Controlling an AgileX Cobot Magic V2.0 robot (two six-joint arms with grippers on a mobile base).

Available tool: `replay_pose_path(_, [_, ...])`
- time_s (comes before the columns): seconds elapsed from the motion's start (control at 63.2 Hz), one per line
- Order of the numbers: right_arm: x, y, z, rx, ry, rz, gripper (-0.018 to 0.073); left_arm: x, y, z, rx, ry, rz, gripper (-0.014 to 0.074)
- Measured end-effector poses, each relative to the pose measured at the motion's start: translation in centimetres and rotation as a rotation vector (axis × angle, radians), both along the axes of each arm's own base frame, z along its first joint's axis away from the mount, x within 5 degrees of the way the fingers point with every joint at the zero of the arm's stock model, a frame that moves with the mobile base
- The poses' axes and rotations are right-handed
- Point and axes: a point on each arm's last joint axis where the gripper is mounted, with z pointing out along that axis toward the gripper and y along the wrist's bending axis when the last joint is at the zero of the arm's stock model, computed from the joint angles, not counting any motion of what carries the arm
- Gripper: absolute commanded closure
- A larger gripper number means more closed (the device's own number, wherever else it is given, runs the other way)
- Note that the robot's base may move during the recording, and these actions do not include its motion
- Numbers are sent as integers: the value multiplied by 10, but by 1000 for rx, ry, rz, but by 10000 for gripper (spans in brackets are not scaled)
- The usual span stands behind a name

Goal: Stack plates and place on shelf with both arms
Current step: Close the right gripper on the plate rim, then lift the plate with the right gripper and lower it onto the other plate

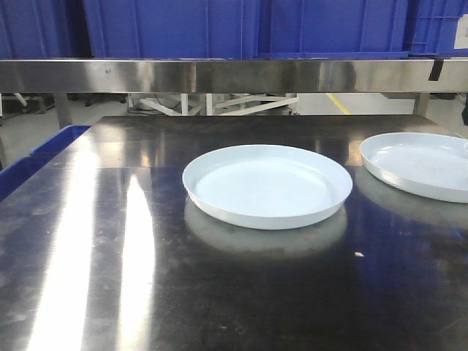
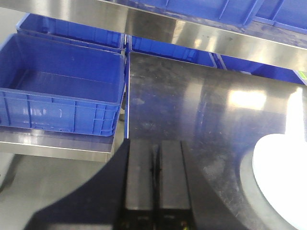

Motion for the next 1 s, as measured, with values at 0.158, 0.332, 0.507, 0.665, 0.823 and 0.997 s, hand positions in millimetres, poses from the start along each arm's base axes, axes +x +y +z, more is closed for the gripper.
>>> replay_pose_path(0.158, [0, 0, -1, 1, 3, 0, 365, 0, 0, 0, 0, 0, 0, 507])
replay_pose_path(0.332, [2, -2, 3, 4, -16, -10, 496, 0, 0, 0, 0, 0, 0, 507])
replay_pose_path(0.507, [5, -2, 15, 5, -24, -10, 508, 0, 0, 0, 0, 0, 0, 507])
replay_pose_path(0.665, [5, -2, 52, -13, -110, -3, 508, 0, 0, 0, 0, 0, 0, 507])
replay_pose_path(0.823, [-2, 2, 93, -30, -221, 6, 508, 0, 0, 0, 0, 0, 0, 507])
replay_pose_path(0.997, [-12, 22, 123, -23, -302, 55, 508, 0, 0, 0, 0, 0, 0, 507])
